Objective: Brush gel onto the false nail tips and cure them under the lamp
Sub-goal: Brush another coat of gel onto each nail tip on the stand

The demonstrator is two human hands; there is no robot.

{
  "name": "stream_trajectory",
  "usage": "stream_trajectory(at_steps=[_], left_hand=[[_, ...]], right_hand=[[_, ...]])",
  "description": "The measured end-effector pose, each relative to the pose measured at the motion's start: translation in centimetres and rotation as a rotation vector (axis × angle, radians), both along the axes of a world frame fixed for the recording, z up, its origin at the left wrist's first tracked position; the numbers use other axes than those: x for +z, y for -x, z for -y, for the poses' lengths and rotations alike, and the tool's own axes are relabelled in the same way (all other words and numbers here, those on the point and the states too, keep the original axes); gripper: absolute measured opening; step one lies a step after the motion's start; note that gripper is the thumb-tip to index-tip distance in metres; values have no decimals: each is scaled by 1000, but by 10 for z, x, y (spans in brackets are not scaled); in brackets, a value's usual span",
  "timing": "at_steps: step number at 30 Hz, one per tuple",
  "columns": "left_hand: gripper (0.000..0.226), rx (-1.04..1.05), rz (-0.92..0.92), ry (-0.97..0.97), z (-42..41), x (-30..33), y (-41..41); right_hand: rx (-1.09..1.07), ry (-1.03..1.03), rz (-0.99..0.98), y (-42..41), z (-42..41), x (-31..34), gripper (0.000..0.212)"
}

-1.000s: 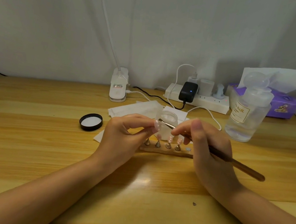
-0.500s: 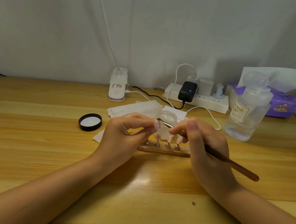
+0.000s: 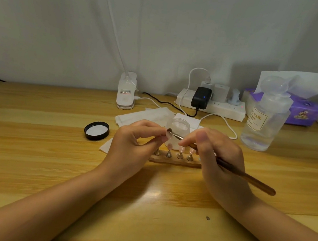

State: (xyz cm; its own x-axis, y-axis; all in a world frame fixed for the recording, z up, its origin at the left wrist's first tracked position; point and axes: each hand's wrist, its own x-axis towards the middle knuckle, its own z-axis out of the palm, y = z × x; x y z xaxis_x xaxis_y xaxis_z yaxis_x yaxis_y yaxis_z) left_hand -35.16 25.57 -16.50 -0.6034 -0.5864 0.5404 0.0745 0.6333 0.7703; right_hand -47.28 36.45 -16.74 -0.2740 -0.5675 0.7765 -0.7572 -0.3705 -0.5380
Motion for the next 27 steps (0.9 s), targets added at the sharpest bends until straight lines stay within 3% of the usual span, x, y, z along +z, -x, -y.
stream_trajectory(at_steps=[7,13,21,27], left_hand=[[20,1,-7,-11,-1,1,-2],[20,7,-1,16,-2,2,-1],[21,25,-11,22,-1,0,-1],[21,38,9,38,-2,1,-1]], right_hand=[[-22,70,62,3,-3,-1,39],[4,24,-48,3,2,-1,34],[-17,62,75,6,-4,-2,40],[-8,48,-86,6,3,-3,38]])
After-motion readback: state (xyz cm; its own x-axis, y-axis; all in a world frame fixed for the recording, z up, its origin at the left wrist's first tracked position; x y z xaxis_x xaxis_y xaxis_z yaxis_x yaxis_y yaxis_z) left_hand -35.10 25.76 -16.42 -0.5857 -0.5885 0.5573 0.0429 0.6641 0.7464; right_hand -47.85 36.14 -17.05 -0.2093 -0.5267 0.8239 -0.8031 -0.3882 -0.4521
